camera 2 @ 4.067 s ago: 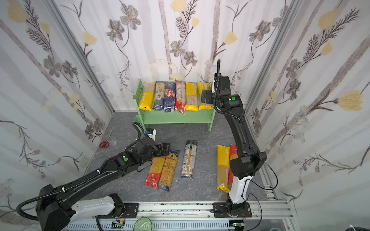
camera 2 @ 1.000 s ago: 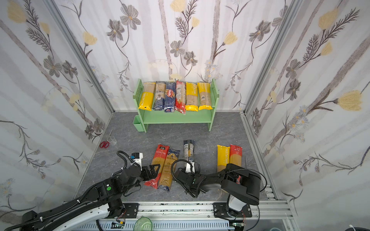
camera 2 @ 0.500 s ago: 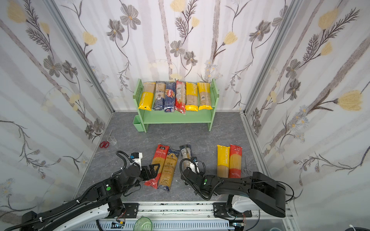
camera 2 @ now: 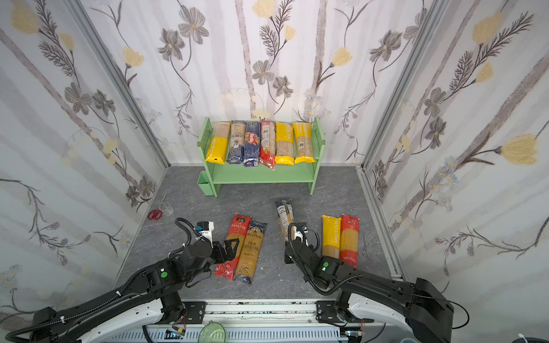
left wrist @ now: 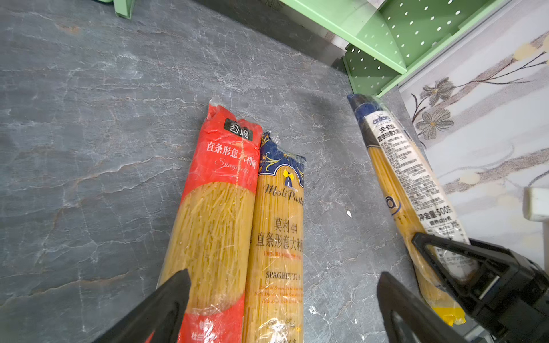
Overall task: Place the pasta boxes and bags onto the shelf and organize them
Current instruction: 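Carry the clear pack with the right gripper toward the lower shelf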
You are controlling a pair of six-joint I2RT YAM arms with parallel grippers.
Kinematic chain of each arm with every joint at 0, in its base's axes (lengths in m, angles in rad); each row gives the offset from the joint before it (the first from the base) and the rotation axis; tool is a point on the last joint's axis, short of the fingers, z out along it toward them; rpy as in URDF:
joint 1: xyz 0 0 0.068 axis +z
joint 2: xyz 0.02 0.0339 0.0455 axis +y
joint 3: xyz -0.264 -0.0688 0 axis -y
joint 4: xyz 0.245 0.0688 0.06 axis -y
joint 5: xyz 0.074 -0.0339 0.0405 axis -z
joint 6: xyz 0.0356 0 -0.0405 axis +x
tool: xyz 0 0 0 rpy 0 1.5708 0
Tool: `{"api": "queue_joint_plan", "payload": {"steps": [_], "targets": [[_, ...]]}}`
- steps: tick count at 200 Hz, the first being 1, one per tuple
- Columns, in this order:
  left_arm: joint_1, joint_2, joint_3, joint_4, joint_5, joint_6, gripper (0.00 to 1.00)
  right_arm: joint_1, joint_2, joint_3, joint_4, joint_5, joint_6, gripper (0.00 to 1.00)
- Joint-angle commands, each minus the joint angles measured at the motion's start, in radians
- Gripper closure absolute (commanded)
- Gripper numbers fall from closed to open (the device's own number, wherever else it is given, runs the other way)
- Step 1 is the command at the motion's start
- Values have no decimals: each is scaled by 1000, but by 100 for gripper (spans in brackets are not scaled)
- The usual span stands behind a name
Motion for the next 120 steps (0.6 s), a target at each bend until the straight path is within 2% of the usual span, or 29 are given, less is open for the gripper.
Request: {"api": "queue_joint_plan", "payload": {"steps": [1,46,52,120], "targets": [[1,35,37,6,-39,36,0,-39,-16,39,87,60,-78,95],[3,149,132,8,-58,92,0,-165,49,121,142,6,-176,95],[3,164,143,8,-62,101,0,-212,63,132,158,-6,-189,95],[25,261,232,10,-67,185,0,-401,298,342,264,-115,-300,94]]}}
